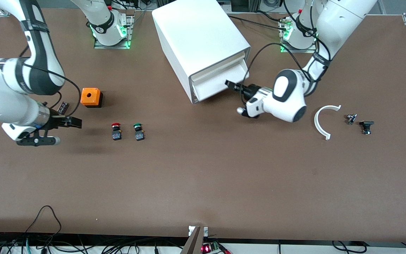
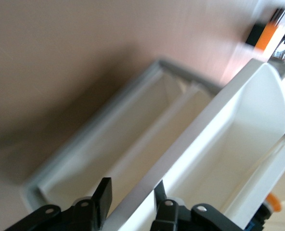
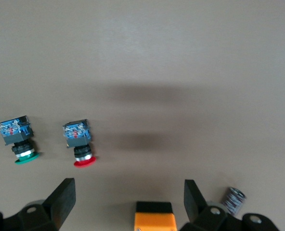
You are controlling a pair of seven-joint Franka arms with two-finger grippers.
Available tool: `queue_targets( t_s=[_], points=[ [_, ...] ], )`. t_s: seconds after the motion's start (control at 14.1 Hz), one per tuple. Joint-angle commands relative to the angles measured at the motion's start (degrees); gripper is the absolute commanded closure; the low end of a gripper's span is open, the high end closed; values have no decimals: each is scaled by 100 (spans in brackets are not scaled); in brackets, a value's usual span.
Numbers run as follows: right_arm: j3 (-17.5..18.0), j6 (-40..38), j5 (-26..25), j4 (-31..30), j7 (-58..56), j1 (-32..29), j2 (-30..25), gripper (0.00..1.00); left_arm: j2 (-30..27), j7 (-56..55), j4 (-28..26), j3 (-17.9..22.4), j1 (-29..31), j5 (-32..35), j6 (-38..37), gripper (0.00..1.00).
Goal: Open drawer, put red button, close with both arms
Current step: 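Lower the right gripper onto the red button while the left gripper withdraws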
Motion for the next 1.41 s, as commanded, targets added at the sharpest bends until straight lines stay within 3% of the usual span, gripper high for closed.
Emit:
queue_targets(
  t_s=[0.0,0.07,0.14,0.49,0.64,0.78,0.99,1.13,1.34],
  points=[
    [335,396,68,-291,122,-7,40,0,-4,32,222,155,79,501,448,100],
    [466,509,59,-291,105,-7,171,0,-21,5,258,242,79,529,448,43],
    [563,650,59,-291,105,1,303,0,-91,66,250,295,96,546,430,1],
    [617,1195,7,-230,-246,229,883,0,-757,58,241,322,298,651,474,0],
    [617,1424,-20,-230,-396,352,1068,0,-1354,14,259,383,412,1535,745,0],
    [617,1495,-107,-230,-396,432,1174,0,-1926,14,267,523,676,1829,764,0],
    [617,1521,-169,-256,-396,432,1271,0,-2515,49,259,1058,755,2004,888,0],
    [600,1565,-169,-300,-396,432,1262,0,-2955,40,294,1236,756,3098,642,0],
    [573,1565,-178,-317,-387,406,1280,0,-3141,-108,1012,1245,756,4577,-86,0]
  ],
)
